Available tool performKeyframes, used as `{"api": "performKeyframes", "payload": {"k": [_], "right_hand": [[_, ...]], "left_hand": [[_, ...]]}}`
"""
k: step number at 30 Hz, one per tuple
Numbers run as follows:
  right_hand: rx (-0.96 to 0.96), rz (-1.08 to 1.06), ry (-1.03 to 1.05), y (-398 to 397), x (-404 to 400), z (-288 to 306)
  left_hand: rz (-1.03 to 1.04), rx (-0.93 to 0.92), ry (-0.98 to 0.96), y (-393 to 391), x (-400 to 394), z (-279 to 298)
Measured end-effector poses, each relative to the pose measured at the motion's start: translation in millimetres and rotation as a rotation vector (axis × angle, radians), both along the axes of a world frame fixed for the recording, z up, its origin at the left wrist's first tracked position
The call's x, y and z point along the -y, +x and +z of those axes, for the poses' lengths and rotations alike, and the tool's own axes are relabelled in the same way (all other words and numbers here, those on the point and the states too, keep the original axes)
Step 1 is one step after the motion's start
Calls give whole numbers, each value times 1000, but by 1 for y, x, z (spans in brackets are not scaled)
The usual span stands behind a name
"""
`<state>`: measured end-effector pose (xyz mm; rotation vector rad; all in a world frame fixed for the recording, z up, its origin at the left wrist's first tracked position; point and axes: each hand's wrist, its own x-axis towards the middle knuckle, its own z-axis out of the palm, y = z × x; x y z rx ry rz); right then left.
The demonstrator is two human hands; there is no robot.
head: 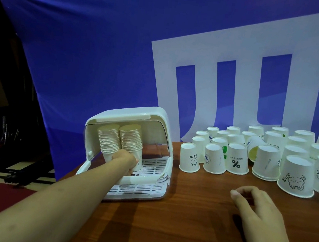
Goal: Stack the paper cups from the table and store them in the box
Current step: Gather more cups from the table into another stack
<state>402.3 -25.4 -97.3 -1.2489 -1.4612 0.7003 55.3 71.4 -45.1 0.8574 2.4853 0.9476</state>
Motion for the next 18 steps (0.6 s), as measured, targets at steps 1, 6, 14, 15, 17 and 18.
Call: {"api": "performKeyframes", "payload": {"k": [1, 6, 14, 15, 17, 18], "right_hand": [[8, 0, -7, 0, -1, -1], [27, -4, -27, 1, -3, -1], [97, -11, -30, 0, -3, 0], [115, -11, -38, 0, -4, 0], [150, -14, -56, -1, -5, 0], [166, -19, -63, -1, -5, -1]], "left_hand": [[15, 34, 3, 0, 1, 0], [-26, -60, -62, 3, 10, 4], [-258, -500, 218, 70, 55, 44], [-306, -540, 318, 91, 62, 47], [-455, -607, 419, 132, 69, 47], [-547, -653, 426, 148, 67, 44]]}}
